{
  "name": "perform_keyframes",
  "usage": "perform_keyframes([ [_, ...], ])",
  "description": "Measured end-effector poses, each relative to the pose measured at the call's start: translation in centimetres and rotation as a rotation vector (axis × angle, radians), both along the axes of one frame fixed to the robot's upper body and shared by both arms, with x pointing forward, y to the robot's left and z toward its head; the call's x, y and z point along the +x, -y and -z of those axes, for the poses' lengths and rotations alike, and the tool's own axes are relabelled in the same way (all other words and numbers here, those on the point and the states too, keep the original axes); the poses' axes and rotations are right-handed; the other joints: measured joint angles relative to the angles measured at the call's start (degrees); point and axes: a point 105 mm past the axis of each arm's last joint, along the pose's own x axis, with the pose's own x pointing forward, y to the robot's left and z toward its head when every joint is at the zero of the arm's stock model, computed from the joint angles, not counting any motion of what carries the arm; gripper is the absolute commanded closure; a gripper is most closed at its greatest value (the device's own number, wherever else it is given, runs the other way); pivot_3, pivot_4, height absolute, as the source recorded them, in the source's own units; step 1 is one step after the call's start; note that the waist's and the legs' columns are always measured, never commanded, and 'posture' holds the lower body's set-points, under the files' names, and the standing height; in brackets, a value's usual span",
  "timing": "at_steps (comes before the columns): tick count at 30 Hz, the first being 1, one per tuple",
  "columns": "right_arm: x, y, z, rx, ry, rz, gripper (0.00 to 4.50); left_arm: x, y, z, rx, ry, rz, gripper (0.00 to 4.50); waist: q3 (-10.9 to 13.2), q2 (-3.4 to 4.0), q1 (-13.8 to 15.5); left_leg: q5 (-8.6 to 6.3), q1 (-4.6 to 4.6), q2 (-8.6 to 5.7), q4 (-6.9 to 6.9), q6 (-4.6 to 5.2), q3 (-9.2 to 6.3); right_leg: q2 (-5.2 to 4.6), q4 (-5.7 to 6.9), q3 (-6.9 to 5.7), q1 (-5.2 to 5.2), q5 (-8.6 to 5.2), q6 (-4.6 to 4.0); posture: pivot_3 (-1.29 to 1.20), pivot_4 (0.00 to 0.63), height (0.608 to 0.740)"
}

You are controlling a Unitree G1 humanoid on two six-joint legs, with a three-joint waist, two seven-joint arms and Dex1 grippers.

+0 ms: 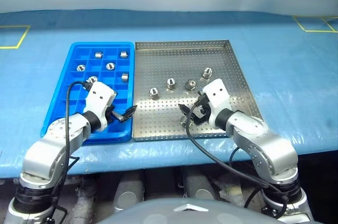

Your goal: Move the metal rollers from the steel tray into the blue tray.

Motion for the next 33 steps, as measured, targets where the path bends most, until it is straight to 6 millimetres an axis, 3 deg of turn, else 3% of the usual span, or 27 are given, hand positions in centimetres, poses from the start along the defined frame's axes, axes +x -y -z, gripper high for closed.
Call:
perform_keyframes([
  [14, 0.1, 0.1, 0.0, -0.002, 0.003, 0.009, 0.05, 0.2, 0.2, -0.4, 0.002, 0.013, 0.014, 0.00, 0.00, 0.00, 0.06, 0.00, 0.00, 0.00, 0.01, 0.00, 0.00, 0.00, 0.00, -0.01, 0.00, 0.00, 0.00, -0.04, 0.150, 0.740],
  [19, 0.1, -0.2, -0.2, 0.005, 0.008, 0.007, 0.05, 3.3, 1.8, -3.6, 0.050, 0.092, 0.151, 0.00, 0.00, -0.01, 0.69, 0.03, 0.02, -0.11, 0.12, 0.02, -0.03, 0.02, 0.01, -0.02, 0.11, 0.03, 0.04, -0.05, 0.150, 0.740],
  [22, 0.1, -0.2, -0.2, 0.011, 0.010, 0.014, 0.05, 5.3, 3.1, -4.4, 0.077, 0.083, 0.245, 0.00, 0.00, -0.01, 0.55, 0.03, 0.00, -0.35, 0.12, 0.03, -0.02, 0.01, -0.03, 0.00, 0.11, 0.05, 0.09, -0.06, 0.150, 0.740],
  [33, -0.2, -0.1, 0.4, 0.044, 0.002, 0.074, 0.05, 9.8, 6.9, -0.9, 0.194, -0.140, 0.503, 0.00, 0.00, 0.00, -0.99, -0.01, -0.29, -0.38, 0.13, 0.10, -0.05, 0.03, -0.06, 0.02, -0.14, 0.22, 0.36, -0.15, 0.150, 0.740],
])
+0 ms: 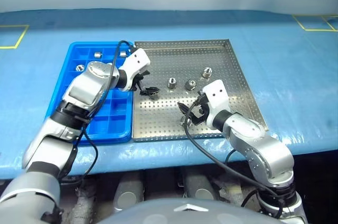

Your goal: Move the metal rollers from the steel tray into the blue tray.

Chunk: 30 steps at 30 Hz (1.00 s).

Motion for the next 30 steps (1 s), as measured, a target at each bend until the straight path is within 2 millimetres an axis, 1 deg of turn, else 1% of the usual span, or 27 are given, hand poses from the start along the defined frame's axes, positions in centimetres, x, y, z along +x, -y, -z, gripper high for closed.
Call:
perform_keyframes([
  [4, -0.3, 0.1, 0.2, 0.010, -0.003, 0.024, 0.05, 0.8, 0.1, 1.6, 0.084, -0.047, 0.035, 0.00, 0.00, 0.00, -1.00, 0.00, -0.02, 0.01, 0.05, 0.01, -0.01, 0.00, 0.02, 0.00, 0.00, 0.01, 0.02, -0.17, 0.150, 0.740],
  [8, -0.4, 0.1, 0.2, 0.022, -0.002, 0.040, 0.05, 0.8, -0.1, 3.2, 0.168, -0.082, 0.076, 0.00, 0.00, 0.00, -1.80, 0.00, -0.02, 0.02, 0.08, 0.01, 0.00, 0.01, 0.03, 0.02, -0.01, 0.02, 0.04, -0.20, 0.150, 0.740],
  [11, -0.5, 0.1, 0.2, 0.026, -0.002, 0.053, 0.00, 0.7, -0.2, 3.8, 0.206, -0.100, 0.103, 0.54, 0.00, 0.00, -2.20, 0.00, -0.03, 0.05, 0.11, 0.01, 0.00, 0.01, 0.05, 0.02, -0.02, 0.02, 0.04, -0.21, 0.150, 0.740],
  [17, -0.5, 0.3, 0.3, 0.037, 0.002, 0.081, 0.00, 0.9, -0.7, 3.8, 0.278, -0.081, 0.149, 2.58, -0.01, 0.01, -2.63, -0.02, -0.03, 0.12, 0.22, 0.03, 0.01, 0.01, 0.08, 0.04, 0.01, 0.03, 0.06, -0.21, 0.150, 0.740],
  [18, -0.5, 0.4, 0.3, 0.039, 0.005, 0.086, 0.00, 0.9, -0.7, 3.8, 0.282, -0.083, 0.154, 2.74, -0.01, 0.01, -2.67, -0.03, -0.04, 0.14, 0.28, 0.05, 0.00, 0.01, 0.10, 0.05, 0.02, 0.03, 0.06, -0.21, 0.150, 0.740],
  [23, -0.4, 0.4, 0.1, 0.045, 0.011, 0.089, 0.00, 0.9, -1.0, 3.6, 0.295, -0.071, 0.161, 2.74, -0.01, 0.01, -3.14, -0.07, -0.11, 0.31, 0.50, 0.13, 0.02, 0.01, 0.13, 0.08, 0.03, 0.03, 0.07, -0.18, 0.150, 0.740],
  [24, -0.4, 0.3, 0.0, 0.047, 0.014, 0.088, 0.00, 1.0, -1.1, 3.4, 0.283, -0.060, 0.150, 2.74, -0.01, 0.02, -3.27, -0.08, -0.14, 0.33, 0.55, 0.15, 0.02, 0.01, 0.14, 0.08, 0.01, 0.04, 0.08, -0.18, 0.150, 0.740],
  [26, -0.2, 0.1, -0.2, 0.052, 0.024, 0.081, 0.00, 1.5, -1.3, 2.0, 0.203, 0.002, 0.089, 2.74, 0.01, 0.03, -3.51, -0.10, -0.21, 0.37, 0.64, 0.18, 0.01, 0.01, 0.16, 0.09, -0.02, 0.14, 0.24, -0.15, 0.150, 0.740],
  [28, 0.1, -0.3, -0.7, 0.059, 0.040, 0.069, 0.00, 2.0, -1.6, -0.1, 0.111, 0.087, 0.016, 2.74, 0.01, 0.04, -3.48, -0.11, -0.22, 0.38, 0.71, 0.19, 0.00, 0.00, 0.17, 0.08, -0.01, 0.19, 0.32, -0.12, 0.150, 0.740],
  [30, 0.5, -1.4, -1.1, 0.068, 0.061, 0.034, 0.00, 2.4, -2.7, -2.7, 0.006, 0.196, -0.117, 2.74, 0.01, 0.04, -3.45, -0.12, -0.18, 0.38, 0.74, 0.21, 0.02, 0.00, 0.19, 0.12, 0.01, 0.22, 0.37, -0.08, 0.150, 0.740],
])
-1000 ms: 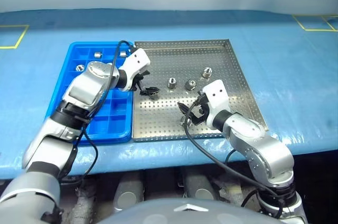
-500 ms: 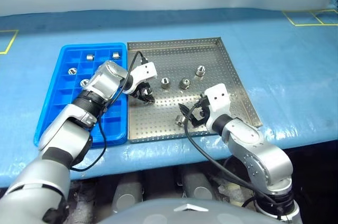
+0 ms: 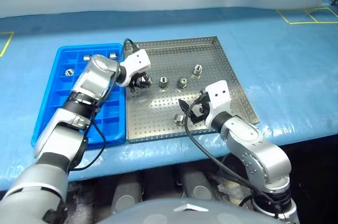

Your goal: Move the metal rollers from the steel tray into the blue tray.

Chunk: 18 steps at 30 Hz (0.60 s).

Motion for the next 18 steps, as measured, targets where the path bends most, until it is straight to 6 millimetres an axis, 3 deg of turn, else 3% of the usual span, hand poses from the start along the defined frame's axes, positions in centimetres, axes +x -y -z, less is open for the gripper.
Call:
perform_keyframes([
  [3, 0.7, -2.0, -0.3, 0.011, 0.017, -0.062, 0.00, -0.6, -3.6, -1.9, -0.102, 0.159, -0.243, 2.74, -0.02, 0.03, 0.09, -0.01, 0.11, 0.01, -0.01, 0.01, 0.05, 0.00, 0.03, 0.07, 0.06, 0.02, 0.02, -0.04, 0.150, 0.740],
  [7, 1.3, -4.4, -0.7, 0.010, 0.045, -0.157, 0.00, -2.3, -8.1, -0.9, -0.146, 0.228, -0.511, 2.74, -0.01, 0.00, 2.36, -0.01, 0.06, 0.00, 0.04, 0.00, -0.03, -0.03, 0.03, -0.05, 0.07, 0.06, -0.05, 0.04, 0.150, 0.740],
  [13, 1.3, -9.6, -1.5, 0.056, 0.115, -0.374, 0.00, -5.7, -14.5, 0.2, -0.227, 0.322, -0.913, 2.74, -0.01, -0.01, 5.69, -0.02, 0.06, -0.05, 0.09, 0.02, -0.06, -0.09, -0.06, -0.14, 0.17, 0.23, -0.20, 0.12, 0.150, 0.740],
  [18, 0.3, -11.8, -0.7, 0.067, 0.103, -0.481, 0.00, -6.7, -17.0, 1.5, -0.212, 0.338, -1.046, 2.74, -0.02, -0.06, 8.34, -0.01, 0.05, -0.09, 0.15, 0.02, -0.10, -0.13, -0.10, -0.21, 0.26, 0.17, -0.39, 0.13, 0.150, 0.740],
])
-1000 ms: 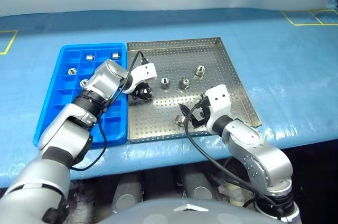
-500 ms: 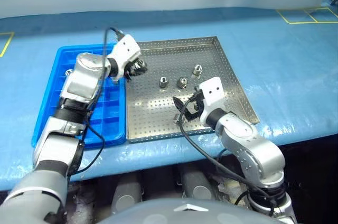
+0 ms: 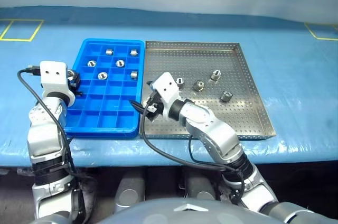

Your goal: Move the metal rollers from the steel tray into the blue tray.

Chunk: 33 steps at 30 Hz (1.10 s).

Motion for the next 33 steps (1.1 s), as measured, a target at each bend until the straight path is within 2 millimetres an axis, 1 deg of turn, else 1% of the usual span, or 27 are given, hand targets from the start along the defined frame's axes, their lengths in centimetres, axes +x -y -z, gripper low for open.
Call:
perform_keyframes([
  [4, -0.5, -0.6, 0.0, 0.006, 0.001, -0.035, 0.00, 0.4, -0.2, 1.3, -0.026, -0.012, -0.007, 2.74, -0.01, -0.02, 0.39, 0.02, 0.05, 0.01, 0.04, 0.00, 0.01, -0.01, -0.01, -0.02, 0.07, -0.05, -0.10, 0.10, 0.150, 0.740],
  [8, -0.6, -0.3, 0.4, 0.005, -0.011, -0.024, 0.00, 1.4, 0.6, 1.6, -0.044, -0.008, 0.033, 2.74, -0.02, -0.01, 0.28, 0.08, 0.10, 0.03, 0.03, -0.02, 0.01, 0.02, 0.01, -0.05, 0.10, -0.05, -0.10, 0.10, 0.150, 0.740],
  [10, -0.6, -0.2, 0.4, 0.001, -0.013, -0.016, 0.00, 1.7, 1.2, 2.3, -0.051, -0.033, 0.054, 2.74, -0.02, -0.02, 0.04, 0.09, 0.10, 0.06, 0.03, -0.03, 0.04, 0.03, 0.01, -0.05, 0.09, -0.05, -0.10, 0.05, 0.150, 0.740],
  [12, -0.4, 0.1, 0.5, -0.001, -0.012, 0.003, 0.00, 1.8, 1.8, 3.1, -0.051, -0.072, 0.080, 1.99, -0.02, -0.02, -0.59, 0.09, 0.09, 0.06, 0.02, -0.03, 0.06, 0.04, 0.01, -0.04, 0.06, -0.05, -0.10, 0.04, 0.150, 0.740],
  [13, -0.3, 0.3, 0.5, -0.001, -0.012, 0.017, 0.00, 1.8, 2.2, 3.5, -0.045, -0.095, 0.096, 1.82, -0.02, -0.02, -0.81, 0.09, 0.08, 0.07, 0.02, -0.03, 0.06, 0.03, 0.01, -0.04, 0.05, -0.04, -0.12, 0.02, 0.150, 0.740],
  [14, -0.2, 0.6, 0.5, -0.001, -0.011, 0.032, 0.00, 1.7, 2.3, 3.8, -0.041, -0.117, 0.103, 1.47, -0.02, -0.01, -1.07, 0.09, 0.08, 0.07, -0.01, -0.03, 0.06, 0.03, 0.00, -0.03, 0.04, -0.02, -0.14, 0.02, 0.150, 0.740],
  [15, -0.2, 0.9, 0.5, -0.002, -0.010, 0.048, 0.00, 1.5, 2.3, 4.0, -0.039, -0.130, 0.102, 1.09, -0.02, -0.02, -1.28, 0.09, 0.07, 0.07, -0.02, -0.03, 0.06, 0.03, 0.00, -0.03, 0.02, -0.01, -0.17, 0.01, 0.150, 0.740],
  [18, -0.1, 1.5, 0.6, -0.001, -0.016, 0.081, 0.00, 0.7, 2.0, 3.7, -0.022, -0.140, 0.095, 0.09, -0.02, -0.01, -2.01, 0.08, 0.07, 0.08, -0.06, -0.03, 0.09, 0.01, 0.00, -0.01, -0.03, 0.01, -0.23, 0.01, 0.150, 0.740],
  [20, 0.1, 2.0, 0.8, 0.000, -0.024, 0.110, 0.00, 0.4, 2.2, 3.5, -0.026, -0.144, 0.095, 0.04, -0.02, -0.02, -2.43, 0.08, 0.07, 0.09, -0.06, -0.03, 0.09, 0.01, 0.01, -0.02, -0.02, -0.01, -0.21, 0.00, 0.150, 0.740],
  [22, 0.1, 2.5, 0.9, 0.006, -0.032, 0.138, 0.00, 0.6, 2.7, 2.9, -0.051, -0.127, 0.112, 0.04, -0.01, -0.02, -2.48, 0.09, 0.04, 0.09, -0.03, -0.03, 0.06, 0.01, 0.01, -0.03, -0.04, -0.04, -0.16, -0.01, 0.150, 0.740],
  [23, 0.2, 2.8, 0.8, 0.012, -0.031, 0.151, 0.00, 1.0, 3.3, 2.1, -0.068, -0.102, 0.131, 0.04, 0.00, -0.03, -2.44, 0.10, 0.00, 0.09, 0.01, -0.03, 0.04, 0.01, 0.02, -0.05, -0.04, -0.06, -0.12, -0.02, 0.150, 0.740],
  [25, 0.4, 3.2, 0.4, 0.024, -0.025, 0.176, 0.00, 2.2, 5.4, -0.8, -0.091, -0.008, 0.219, 0.04, 0.00, -0.05, -2.38, 0.12, -0.03, 0.06, 0.06, -0.01, 0.03, 0.01, 0.00, -0.05, -0.01, -0.04, -0.05, -0.04, 0.150, 0.740],
  [26, 0.5, 3.5, 0.2, 0.028, -0.020, 0.189, 0.00, 2.9, 6.9, -2.8, -0.089, 0.047, 0.286, 0.04, -0.01, -0.05, -2.38, 0.13, -0.03, 0.04, 0.07, 0.00, 0.04, 0.00, -0.02, -0.03, 0.02, -0.02, -0.02, -0.04, 0.150, 0.740],
  [28, 0.5, 4.0, -0.1, 0.037, -0.014, 0.211, 0.00, 3.7, 9.8, -5.5, -0.074, 0.116, 0.409, 0.04, -0.01, -0.04, -2.66, 0.12, 0.04, 0.00, 0.05, 0.03, 0.10, -0.01, -0.07, 0.04, 0.08, -0.01, 0.02, -0.06, 0.150, 0.740],
  [30, 0.7, 4.7, -0.1, 0.043, -0.012, 0.245, 0.00, 4.1, 12.9, -6.9, -0.057, 0.136, 0.544, 0.04, -0.01, -0.04, -3.13, 0.10, 0.05, 0.00, 0.03, 0.05, 0.15, 0.00, -0.09, 0.10, 0.06, 0.00, 0.03, -0.07, 0.150, 0.740],
  [33, 1.0, 6.0, -0.3, 0.048, -0.008, 0.301, 0.00, 4.9, 16.8, -6.5, -0.059, 0.089, 0.700, 0.04, -0.01, -0.03, -3.75, 0.10, 0.02, 0.00, 0.00, 0.05, 0.16, 0.08, -0.07, 0.11, -0.02, 0.00, 0.04, -0.10, 0.150, 0.740],
])
